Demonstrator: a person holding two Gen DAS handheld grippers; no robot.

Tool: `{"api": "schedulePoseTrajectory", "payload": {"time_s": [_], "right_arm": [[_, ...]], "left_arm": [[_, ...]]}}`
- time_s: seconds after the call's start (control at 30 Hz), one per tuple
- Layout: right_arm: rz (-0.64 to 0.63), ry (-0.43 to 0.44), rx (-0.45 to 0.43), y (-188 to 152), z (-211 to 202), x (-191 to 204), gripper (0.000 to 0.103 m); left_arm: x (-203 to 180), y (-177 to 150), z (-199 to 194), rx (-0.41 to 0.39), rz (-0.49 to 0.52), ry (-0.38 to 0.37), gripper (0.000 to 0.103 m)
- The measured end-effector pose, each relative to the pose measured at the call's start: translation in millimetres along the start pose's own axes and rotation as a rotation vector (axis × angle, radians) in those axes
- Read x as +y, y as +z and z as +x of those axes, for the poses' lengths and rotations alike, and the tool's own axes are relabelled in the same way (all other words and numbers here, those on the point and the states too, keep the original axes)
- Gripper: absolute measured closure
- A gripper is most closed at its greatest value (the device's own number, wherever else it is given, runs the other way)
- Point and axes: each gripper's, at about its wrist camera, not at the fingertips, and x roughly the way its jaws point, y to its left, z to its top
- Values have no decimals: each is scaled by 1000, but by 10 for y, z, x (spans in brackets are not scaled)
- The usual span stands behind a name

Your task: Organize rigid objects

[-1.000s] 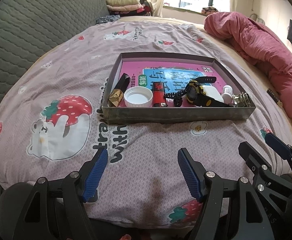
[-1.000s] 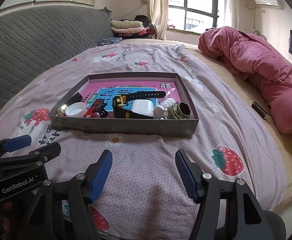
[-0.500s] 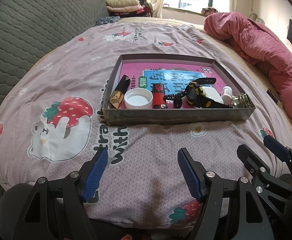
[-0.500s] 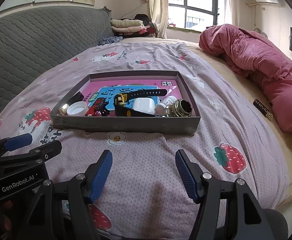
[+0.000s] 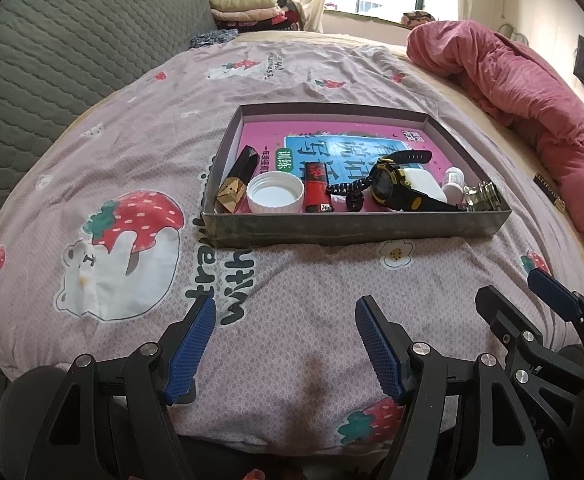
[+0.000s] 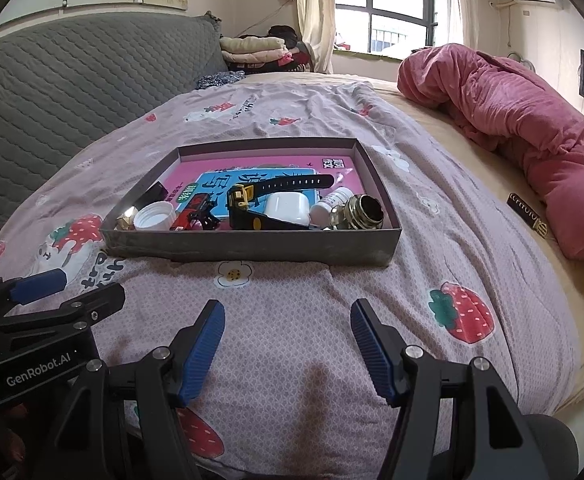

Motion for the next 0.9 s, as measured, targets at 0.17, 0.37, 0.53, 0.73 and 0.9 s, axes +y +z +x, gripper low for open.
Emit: {"api": "schedulePoseTrajectory", "payload": {"time_s": [0.17, 0.37, 0.53, 0.73, 0.9], "right_arm": [[-9, 1, -1, -7, 2, 16, 38], [-9, 2, -3, -2, -4, 13, 38], [-7, 5, -4, -3, -5, 13, 38], [-13, 13, -5, 0, -4, 30, 38], [-10, 21, 0, 7, 1, 22, 38]], "left_arm": [[10, 6, -11, -5, -1, 5, 29], [30, 7, 1, -2, -6, 12, 29], [60, 15, 1, -7, -20, 12, 29], [67, 30, 22, -6, -14, -10, 29], [85, 61, 43, -17, -28, -36, 29]]}}
